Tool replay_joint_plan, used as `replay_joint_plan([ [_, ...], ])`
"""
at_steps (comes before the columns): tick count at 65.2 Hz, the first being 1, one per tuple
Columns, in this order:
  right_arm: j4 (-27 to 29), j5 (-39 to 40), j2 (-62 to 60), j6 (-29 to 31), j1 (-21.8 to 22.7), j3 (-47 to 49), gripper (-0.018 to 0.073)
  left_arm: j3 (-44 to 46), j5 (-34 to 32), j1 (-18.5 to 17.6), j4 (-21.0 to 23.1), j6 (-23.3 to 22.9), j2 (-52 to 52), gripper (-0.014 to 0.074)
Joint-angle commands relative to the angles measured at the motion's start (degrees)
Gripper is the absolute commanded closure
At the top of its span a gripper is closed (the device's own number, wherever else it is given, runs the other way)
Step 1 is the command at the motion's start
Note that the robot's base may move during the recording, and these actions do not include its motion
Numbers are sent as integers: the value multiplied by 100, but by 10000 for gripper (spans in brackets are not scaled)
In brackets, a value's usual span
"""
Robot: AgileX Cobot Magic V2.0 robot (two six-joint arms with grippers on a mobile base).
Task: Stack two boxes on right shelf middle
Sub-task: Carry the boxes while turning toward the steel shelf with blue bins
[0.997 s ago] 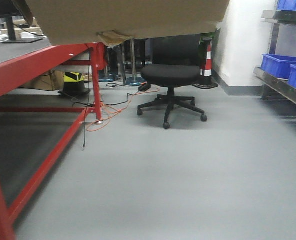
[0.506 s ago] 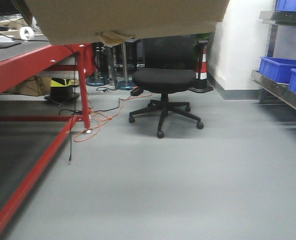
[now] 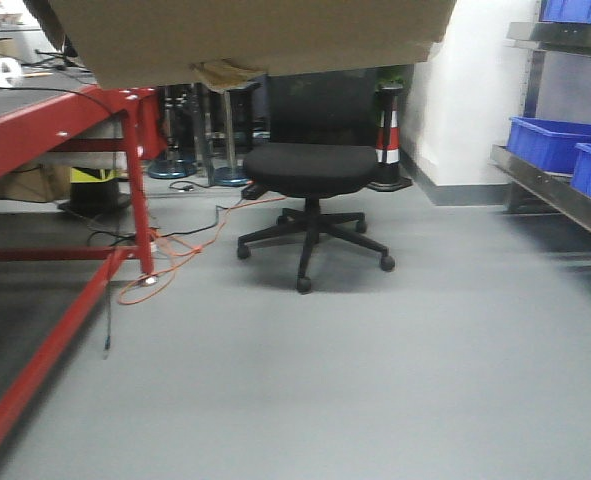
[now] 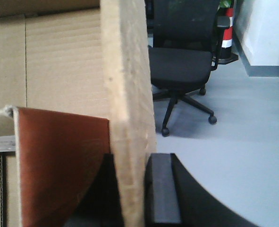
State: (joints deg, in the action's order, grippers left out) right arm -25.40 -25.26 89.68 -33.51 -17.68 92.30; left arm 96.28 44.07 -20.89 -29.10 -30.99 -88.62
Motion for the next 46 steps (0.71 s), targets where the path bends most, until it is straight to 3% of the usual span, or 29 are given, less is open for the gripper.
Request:
replay_joint_plan([
  [1,-16,687,-104,-41,-4,88,711,54,-187,5,22,61,79,707],
  [46,-16,768,-104,-41,-4,88,711,54,-187,5,22,61,79,707],
])
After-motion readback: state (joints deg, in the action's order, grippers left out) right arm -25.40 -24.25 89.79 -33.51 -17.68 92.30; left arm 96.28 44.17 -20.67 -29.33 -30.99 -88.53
